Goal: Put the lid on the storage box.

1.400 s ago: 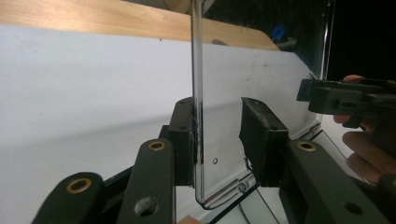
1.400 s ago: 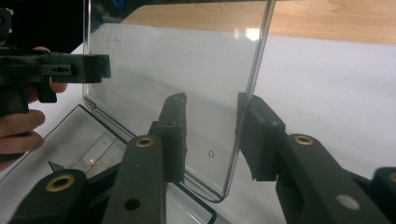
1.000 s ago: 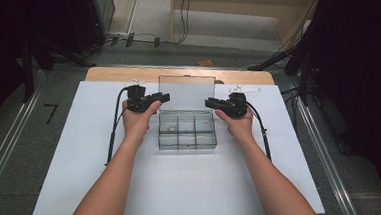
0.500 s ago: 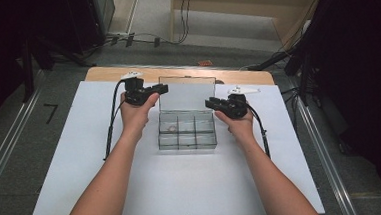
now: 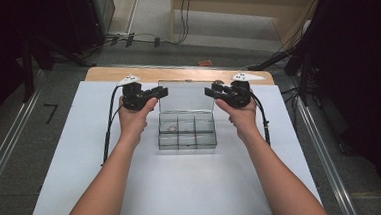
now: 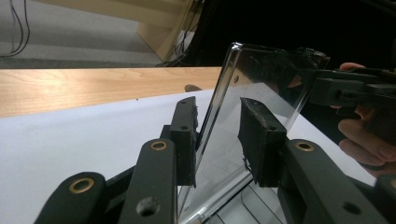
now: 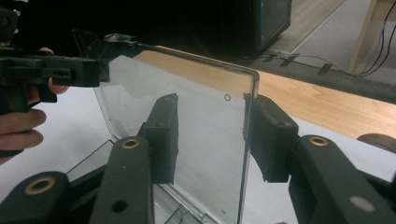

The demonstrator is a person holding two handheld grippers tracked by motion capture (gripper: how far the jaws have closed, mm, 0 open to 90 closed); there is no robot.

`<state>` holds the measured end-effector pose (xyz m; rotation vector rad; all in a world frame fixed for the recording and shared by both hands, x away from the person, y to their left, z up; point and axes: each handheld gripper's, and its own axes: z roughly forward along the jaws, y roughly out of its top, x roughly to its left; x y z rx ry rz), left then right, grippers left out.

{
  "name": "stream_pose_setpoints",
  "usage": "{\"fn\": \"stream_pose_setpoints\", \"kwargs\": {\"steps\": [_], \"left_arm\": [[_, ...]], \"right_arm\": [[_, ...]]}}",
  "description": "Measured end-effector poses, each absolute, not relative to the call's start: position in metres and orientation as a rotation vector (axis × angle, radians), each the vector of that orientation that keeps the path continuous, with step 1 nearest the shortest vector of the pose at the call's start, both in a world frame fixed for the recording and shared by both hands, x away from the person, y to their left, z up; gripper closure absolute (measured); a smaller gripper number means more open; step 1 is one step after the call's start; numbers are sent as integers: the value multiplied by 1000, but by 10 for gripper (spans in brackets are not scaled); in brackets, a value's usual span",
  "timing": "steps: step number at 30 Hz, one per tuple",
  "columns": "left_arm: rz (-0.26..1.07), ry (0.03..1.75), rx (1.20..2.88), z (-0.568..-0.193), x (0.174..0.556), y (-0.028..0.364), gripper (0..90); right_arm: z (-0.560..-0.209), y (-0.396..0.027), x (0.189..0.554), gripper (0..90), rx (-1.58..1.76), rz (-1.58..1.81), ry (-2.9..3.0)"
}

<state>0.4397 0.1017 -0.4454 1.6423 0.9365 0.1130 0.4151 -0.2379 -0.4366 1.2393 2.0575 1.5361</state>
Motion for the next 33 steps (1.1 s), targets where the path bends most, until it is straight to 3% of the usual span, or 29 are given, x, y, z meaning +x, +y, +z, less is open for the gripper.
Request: {"fn": "stream_pose_setpoints", "kwargs": {"steps": [5,11,13,21,24,33], "left_arm": [[123,916,1660,-444,434,102,648],[126,909,1675,-443,427,102,595],[139,915,1688,-444,423,102,514],[158,933,1688,-449,405,119,455],[162,958,1704,-451,398,126,504],[106,927,1749,-457,383,130,809]], "right_arm": [[-436,-239,408,615,1243,1536,2051],[-438,-239,397,616,1211,1547,2044],[-438,-240,393,613,1199,1556,2044],[-441,-240,378,590,1148,1551,2060],[-442,-239,373,581,1130,1544,2063],[-444,-239,364,558,1115,1547,2075]]}}
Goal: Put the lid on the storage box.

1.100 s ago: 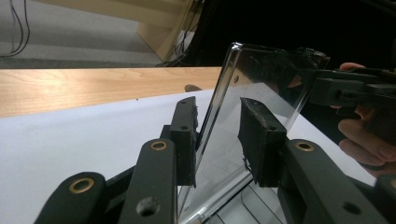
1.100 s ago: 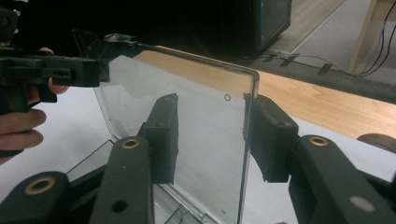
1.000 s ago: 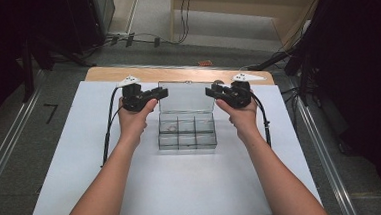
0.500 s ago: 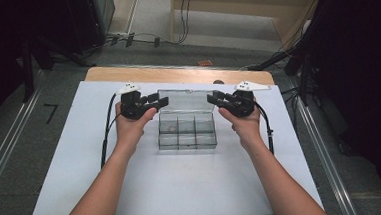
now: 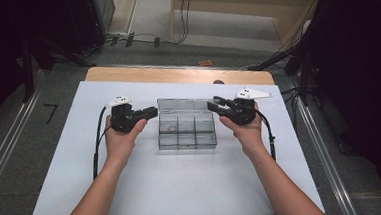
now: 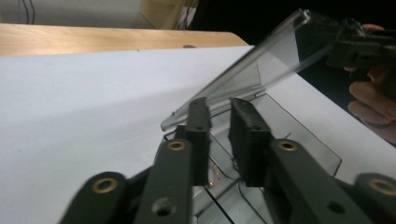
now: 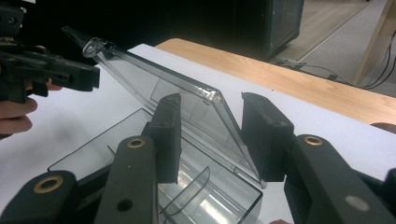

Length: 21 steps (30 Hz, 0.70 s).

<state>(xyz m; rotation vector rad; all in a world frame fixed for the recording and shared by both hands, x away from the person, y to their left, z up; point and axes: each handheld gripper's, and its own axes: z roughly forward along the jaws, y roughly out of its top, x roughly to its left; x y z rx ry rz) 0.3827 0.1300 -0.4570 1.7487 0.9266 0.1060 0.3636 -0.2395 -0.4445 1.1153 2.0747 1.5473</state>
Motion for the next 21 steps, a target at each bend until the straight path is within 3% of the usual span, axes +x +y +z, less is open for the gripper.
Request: {"fn": "stream_pose_setpoints", "kwargs": {"steps": [3,12,21], "left_arm": [[79,903,1750,-458,381,126,891],[44,894,1730,-457,383,119,898],[27,877,1735,-458,382,117,898]], "right_arm": [[-446,-240,361,550,1106,1552,2074],[-449,-243,354,530,1097,1548,2093],[-452,-252,345,420,1122,1553,2111]]}}
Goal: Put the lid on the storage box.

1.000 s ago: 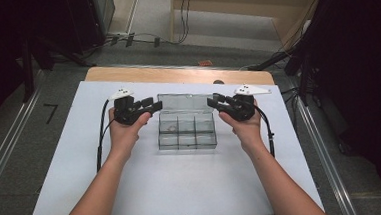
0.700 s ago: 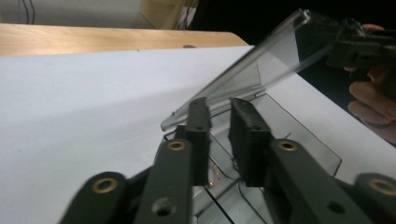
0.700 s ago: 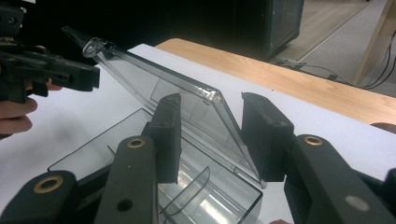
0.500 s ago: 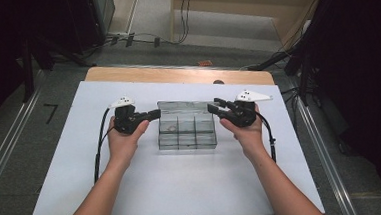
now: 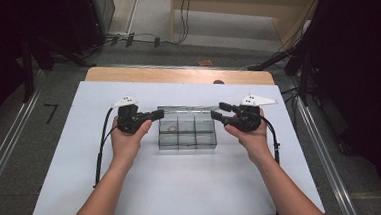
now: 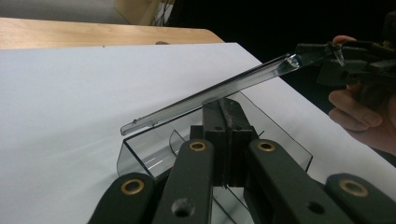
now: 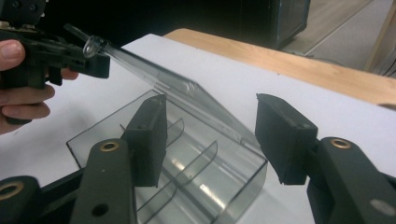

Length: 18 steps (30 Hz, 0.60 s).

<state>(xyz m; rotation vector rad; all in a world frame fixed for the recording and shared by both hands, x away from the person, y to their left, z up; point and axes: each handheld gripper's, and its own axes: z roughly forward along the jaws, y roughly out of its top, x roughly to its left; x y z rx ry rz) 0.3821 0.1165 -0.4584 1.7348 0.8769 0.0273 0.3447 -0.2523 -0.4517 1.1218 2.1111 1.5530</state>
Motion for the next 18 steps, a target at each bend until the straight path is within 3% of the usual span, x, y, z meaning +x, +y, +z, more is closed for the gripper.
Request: {"fn": "stream_pose_setpoints", "kwargs": {"steps": [5,11,14,18], "left_arm": [[31,875,1728,-458,381,116,898],[28,865,1727,-459,377,116,898],[28,862,1728,-460,374,116,898],[33,850,1732,-460,371,118,898]], "right_arm": [[-459,-256,337,502,1154,1533,2122],[-467,-257,333,773,1235,1507,2135],[-469,-255,333,868,1265,1498,2146],[-471,-253,333,875,1259,1530,2161]]}}
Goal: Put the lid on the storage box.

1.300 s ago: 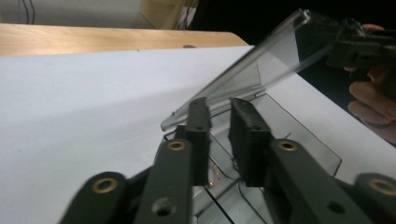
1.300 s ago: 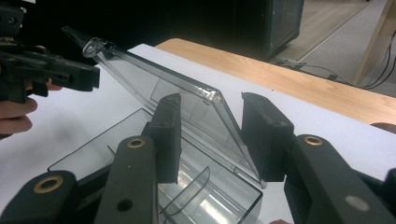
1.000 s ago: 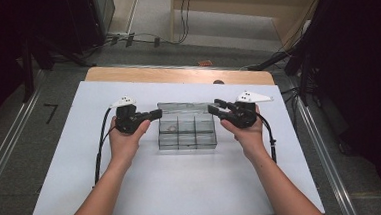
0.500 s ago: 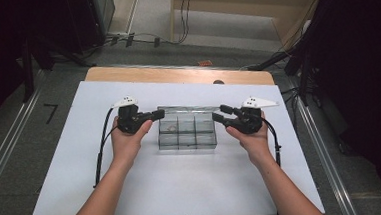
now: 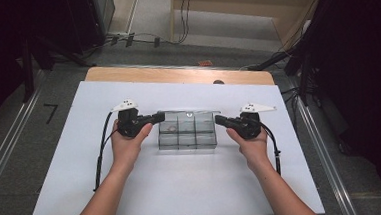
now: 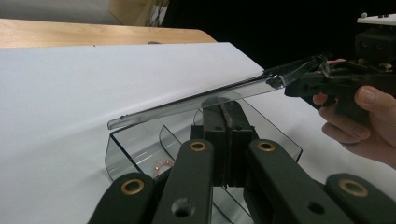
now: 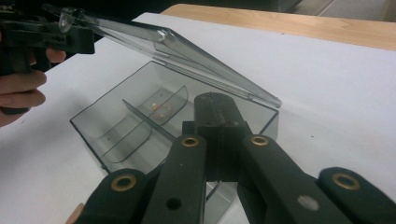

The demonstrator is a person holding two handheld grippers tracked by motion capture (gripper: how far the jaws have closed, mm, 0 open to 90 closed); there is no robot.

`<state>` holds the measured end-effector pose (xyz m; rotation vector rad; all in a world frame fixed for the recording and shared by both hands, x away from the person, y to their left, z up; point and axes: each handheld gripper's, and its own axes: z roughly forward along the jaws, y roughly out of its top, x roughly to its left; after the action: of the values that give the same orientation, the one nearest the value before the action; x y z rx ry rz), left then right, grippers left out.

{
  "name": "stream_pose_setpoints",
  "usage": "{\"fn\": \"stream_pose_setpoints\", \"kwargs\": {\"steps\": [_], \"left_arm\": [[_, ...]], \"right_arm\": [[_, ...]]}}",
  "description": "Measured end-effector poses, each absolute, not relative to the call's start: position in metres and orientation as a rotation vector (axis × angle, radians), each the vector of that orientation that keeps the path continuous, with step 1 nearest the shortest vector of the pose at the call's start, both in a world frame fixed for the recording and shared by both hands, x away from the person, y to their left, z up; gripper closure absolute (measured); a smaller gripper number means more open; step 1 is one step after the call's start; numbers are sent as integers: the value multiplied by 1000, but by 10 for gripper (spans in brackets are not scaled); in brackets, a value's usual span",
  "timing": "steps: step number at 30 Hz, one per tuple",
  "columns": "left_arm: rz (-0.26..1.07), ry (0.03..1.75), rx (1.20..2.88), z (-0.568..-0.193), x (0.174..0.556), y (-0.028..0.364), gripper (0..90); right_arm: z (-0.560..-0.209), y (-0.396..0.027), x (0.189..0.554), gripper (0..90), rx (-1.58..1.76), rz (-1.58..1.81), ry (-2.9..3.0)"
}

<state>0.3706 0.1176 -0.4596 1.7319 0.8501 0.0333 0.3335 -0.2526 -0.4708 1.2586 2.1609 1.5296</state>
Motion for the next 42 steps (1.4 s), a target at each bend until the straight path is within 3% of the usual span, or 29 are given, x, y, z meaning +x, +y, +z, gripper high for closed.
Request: {"fn": "stream_pose_setpoints", "kwargs": {"steps": [20,42], "left_arm": [[6,827,1712,-472,344,122,899],[84,828,1772,-489,320,124,898]], "right_arm": [[-478,-249,310,876,1192,1553,2128],[-498,-247,288,875,1145,1572,2142]]}}
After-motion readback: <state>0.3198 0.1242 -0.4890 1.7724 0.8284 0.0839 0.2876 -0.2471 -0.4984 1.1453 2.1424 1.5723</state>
